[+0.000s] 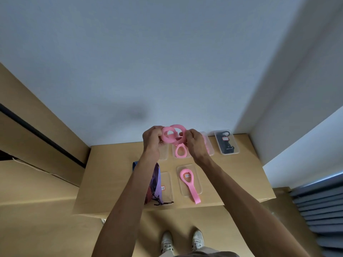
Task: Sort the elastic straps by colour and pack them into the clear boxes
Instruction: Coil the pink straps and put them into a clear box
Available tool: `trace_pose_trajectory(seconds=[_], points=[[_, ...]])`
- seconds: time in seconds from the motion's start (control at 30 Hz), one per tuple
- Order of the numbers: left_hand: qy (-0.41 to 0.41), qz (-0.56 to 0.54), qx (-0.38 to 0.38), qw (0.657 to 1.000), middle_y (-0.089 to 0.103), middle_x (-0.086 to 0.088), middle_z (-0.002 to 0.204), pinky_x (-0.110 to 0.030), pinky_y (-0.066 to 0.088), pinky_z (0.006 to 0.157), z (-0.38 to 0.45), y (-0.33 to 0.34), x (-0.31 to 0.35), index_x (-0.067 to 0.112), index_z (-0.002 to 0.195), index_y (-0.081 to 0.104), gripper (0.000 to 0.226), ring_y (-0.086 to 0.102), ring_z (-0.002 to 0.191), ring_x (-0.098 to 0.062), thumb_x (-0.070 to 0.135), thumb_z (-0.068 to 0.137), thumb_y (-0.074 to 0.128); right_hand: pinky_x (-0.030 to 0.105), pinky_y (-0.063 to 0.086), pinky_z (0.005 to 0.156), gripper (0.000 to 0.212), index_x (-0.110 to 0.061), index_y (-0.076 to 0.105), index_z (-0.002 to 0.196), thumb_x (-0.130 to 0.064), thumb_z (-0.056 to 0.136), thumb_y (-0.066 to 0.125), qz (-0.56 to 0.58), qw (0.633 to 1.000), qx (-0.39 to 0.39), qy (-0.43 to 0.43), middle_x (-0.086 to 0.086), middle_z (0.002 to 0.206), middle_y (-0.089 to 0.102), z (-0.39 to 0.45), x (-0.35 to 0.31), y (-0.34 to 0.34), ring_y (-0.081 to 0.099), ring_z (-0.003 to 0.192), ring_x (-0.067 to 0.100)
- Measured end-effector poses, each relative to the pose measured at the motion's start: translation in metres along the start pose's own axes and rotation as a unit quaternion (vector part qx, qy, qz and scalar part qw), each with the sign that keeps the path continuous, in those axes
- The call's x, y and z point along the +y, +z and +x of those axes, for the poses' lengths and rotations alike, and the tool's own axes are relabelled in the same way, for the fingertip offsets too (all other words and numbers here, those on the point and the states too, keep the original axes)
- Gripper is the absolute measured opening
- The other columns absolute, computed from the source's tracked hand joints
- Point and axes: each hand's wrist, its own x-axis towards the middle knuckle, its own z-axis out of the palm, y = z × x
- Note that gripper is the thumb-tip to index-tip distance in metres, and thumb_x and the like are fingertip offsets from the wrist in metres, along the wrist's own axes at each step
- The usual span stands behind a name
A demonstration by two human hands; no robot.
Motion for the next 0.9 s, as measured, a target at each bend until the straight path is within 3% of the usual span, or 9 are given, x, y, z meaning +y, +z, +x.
trace_pose_trajectory(seconds=[0.1, 0.2, 0.27, 0.33, 0.43, 0.5, 0.67, 0.8, 0.9], points=[[-0.013, -0.019, 0.018, 1.000, 0.062, -0.007, 0.076, -0.028, 0.049, 0.059, 0.005, -0.012, -0.002, 0.009, 0.072, 0.064, 0.023, 0.057, 0.072, -0.022, -0.004, 0.076, 0.046, 0.047, 0.055, 0.094, 0.028, 0.005, 0.059, 0.097, -0.011, 0.104, 0.038, 0.039, 0.998, -0.026, 0.032, 0.019, 0.105, 0.072, -0.001, 0.006, -0.003, 0.068, 0.101, 0.034], [-0.010, -0.021, 0.072, 0.997, 0.061, -0.007, 0.071, -0.027, 0.043, 0.058, 0.010, -0.017, -0.008, 0.009, 0.071, 0.064, 0.023, 0.053, 0.068, -0.022, -0.003, 0.075, 0.045, 0.043, 0.052, 0.085, 0.026, 0.002, 0.059, 0.091, -0.009, 0.103, 0.039, 0.068, 0.996, -0.011, 0.063, 0.024, 0.102, 0.066, 0.000, 0.007, -0.003, 0.062, 0.097, 0.038], [-0.006, -0.014, 0.138, 0.990, 0.062, -0.006, 0.070, -0.024, 0.042, 0.056, 0.019, -0.026, -0.011, 0.010, 0.075, 0.065, 0.021, 0.054, 0.065, -0.021, 0.001, 0.080, 0.047, 0.048, 0.052, 0.093, 0.021, -0.007, 0.057, 0.090, -0.009, 0.103, 0.041, 0.107, 0.990, 0.014, 0.096, 0.028, 0.114, 0.063, 0.001, 0.007, -0.006, 0.060, 0.107, 0.043], [0.003, 0.038, 0.165, 0.986, 0.066, -0.002, 0.070, -0.025, 0.043, 0.056, 0.028, -0.038, -0.016, 0.008, 0.083, 0.067, 0.018, 0.059, 0.067, -0.021, 0.006, 0.082, 0.049, 0.051, 0.054, 0.096, 0.022, 0.002, 0.059, 0.097, -0.007, 0.104, 0.040, 0.126, 0.988, 0.017, 0.083, 0.031, 0.116, 0.066, 0.002, 0.008, -0.012, 0.065, 0.110, 0.041], [0.031, 0.265, 0.100, 0.958, 0.072, -0.002, 0.092, -0.029, 0.046, 0.070, 0.030, -0.047, -0.031, 0.009, 0.097, 0.070, 0.022, 0.066, 0.092, -0.027, 0.012, 0.086, 0.051, 0.051, 0.056, 0.093, 0.027, 0.011, 0.056, 0.109, -0.010, 0.104, 0.040, 0.132, 0.988, 0.017, 0.083, 0.028, 0.110, 0.069, 0.001, 0.008, -0.012, 0.068, 0.105, 0.040], [0.092, 0.373, 0.045, 0.922, 0.066, 0.002, 0.111, -0.028, 0.047, 0.080, 0.020, -0.042, -0.042, 0.014, 0.112, 0.068, 0.028, 0.062, 0.101, -0.019, 0.017, 0.087, 0.057, 0.053, 0.052, 0.095, 0.020, 0.001, 0.054, 0.105, -0.014, 0.104, 0.042, 0.105, 0.990, 0.019, 0.089, 0.029, 0.120, 0.063, -0.001, 0.005, -0.006, 0.064, 0.108, 0.041], [0.266, 0.414, -0.147, 0.858, 0.073, 0.009, 0.101, -0.022, 0.055, 0.079, -0.005, -0.015, -0.059, 0.018, 0.109, 0.073, 0.026, 0.068, 0.087, -0.005, 0.027, 0.085, 0.073, 0.050, 0.057, 0.081, 0.030, 0.007, 0.057, 0.105, -0.016, 0.104, 0.038, -0.006, 0.998, 0.026, 0.048, 0.023, 0.104, 0.068, -0.005, -0.006, 0.012, 0.068, 0.094, 0.036], [0.270, 0.419, -0.187, 0.847, 0.076, 0.008, 0.098, -0.022, 0.055, 0.080, -0.010, -0.009, -0.057, 0.026, 0.118, 0.072, 0.040, 0.069, 0.085, -0.007, 0.038, 0.080, 0.071, 0.046, 0.058, 0.081, 0.030, 0.001, 0.060, 0.106, -0.024, 0.103, 0.043, -0.013, 0.997, 0.030, 0.066, 0.007, 0.088, 0.068, -0.004, -0.008, 0.009, 0.070, 0.087, 0.026], [0.280, 0.434, -0.196, 0.833, 0.076, -0.001, 0.102, -0.025, 0.054, 0.078, -0.005, -0.007, -0.061, 0.020, 0.123, 0.069, 0.033, 0.070, 0.088, -0.017, 0.024, 0.090, 0.066, 0.045, 0.056, 0.079, 0.028, 0.002, 0.060, 0.099, -0.022, 0.101, 0.045, -0.005, 0.997, 0.031, 0.074, 0.008, 0.078, 0.068, 0.000, -0.004, 0.002, 0.071, 0.086, 0.031]])
